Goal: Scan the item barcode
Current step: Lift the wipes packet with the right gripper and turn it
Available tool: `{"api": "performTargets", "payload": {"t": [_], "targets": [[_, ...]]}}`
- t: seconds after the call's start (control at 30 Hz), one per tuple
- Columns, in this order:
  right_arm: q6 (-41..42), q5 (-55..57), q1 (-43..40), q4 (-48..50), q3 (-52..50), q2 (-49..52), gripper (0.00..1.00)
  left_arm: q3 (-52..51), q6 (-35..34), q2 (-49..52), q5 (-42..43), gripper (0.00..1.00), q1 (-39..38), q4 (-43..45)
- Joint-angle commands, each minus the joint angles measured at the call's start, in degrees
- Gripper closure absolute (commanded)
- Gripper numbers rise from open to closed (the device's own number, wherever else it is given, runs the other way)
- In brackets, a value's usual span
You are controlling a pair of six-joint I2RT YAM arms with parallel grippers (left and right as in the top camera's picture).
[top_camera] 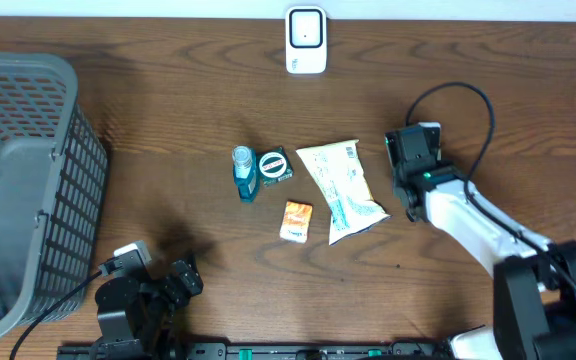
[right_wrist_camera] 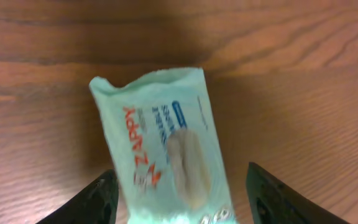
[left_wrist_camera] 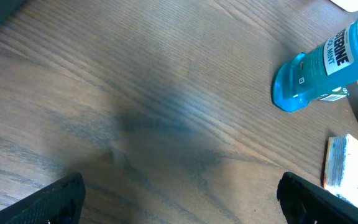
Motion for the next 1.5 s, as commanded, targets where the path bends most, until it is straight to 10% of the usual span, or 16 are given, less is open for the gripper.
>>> {"api": "performTargets", "payload": {"t": [0.0,0.63,0.9,1.17,1.47], "targets": [[-3.63,4.20,0.35,-1.22,2.23,2.23,0.42,-0.52,0.13,-0.04,-0.50,0.02,-0.22,-2.27],[-9.09,-1.64,0.94,-2.56,2.21,8.07,0.37,-0.52,0.13,-0.04,-0.50,0.02,-0.22,-2.27],[-10.69,-1.95,0.66,-4.79,2.27,16.04,0.93,-0.52,0.13,-0.04,-0.50,0.02,-0.22,-2.27],[-10.86,-25.64,0.50,-19.39,13.33,10.21,0.99,-0.52,0.13,-0.04,-0.50,0.02,-0.22,-2.27],[-22.25,-77.26,-5.62,-37.16,25.86,-0.13,0.99,-0.52,0.13,-0.04,-0.50,0.02,-0.22,-2.27]]}}
